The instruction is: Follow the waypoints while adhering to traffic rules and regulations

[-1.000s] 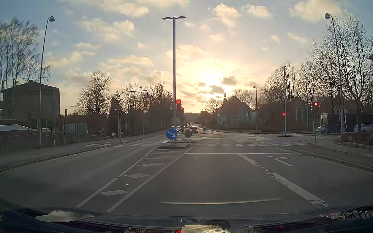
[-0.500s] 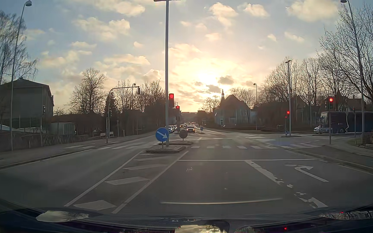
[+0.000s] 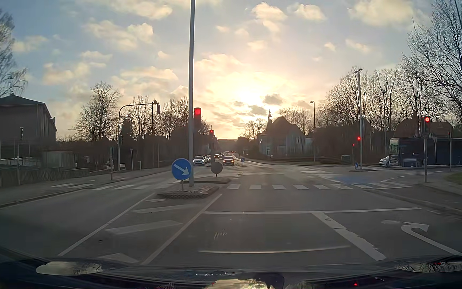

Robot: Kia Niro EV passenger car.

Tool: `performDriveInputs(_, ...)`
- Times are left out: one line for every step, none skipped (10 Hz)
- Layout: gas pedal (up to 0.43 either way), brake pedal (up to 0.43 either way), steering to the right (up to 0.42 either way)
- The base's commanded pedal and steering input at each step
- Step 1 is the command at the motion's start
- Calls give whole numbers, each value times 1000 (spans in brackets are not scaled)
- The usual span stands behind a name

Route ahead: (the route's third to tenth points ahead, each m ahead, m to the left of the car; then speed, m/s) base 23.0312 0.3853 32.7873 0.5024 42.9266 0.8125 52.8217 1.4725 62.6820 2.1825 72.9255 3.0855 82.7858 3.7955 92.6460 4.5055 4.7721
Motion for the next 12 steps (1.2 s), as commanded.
performDriveInputs(0, 293, 49)
performDriveInputs(0, 293, 49)
performDriveInputs(0, 299, 48)
performDriveInputs(0, 299, 44)
performDriveInputs(0, 299, 42)
performDriveInputs(0, 305, 42)
performDriveInputs(0, 305, 42)
performDriveInputs(0, 305, 42)
performDriveInputs(0, 305, 42)
performDriveInputs(0, 305, 42)
performDriveInputs(0, 305, 42)
performDriveInputs(0, 305, 42)
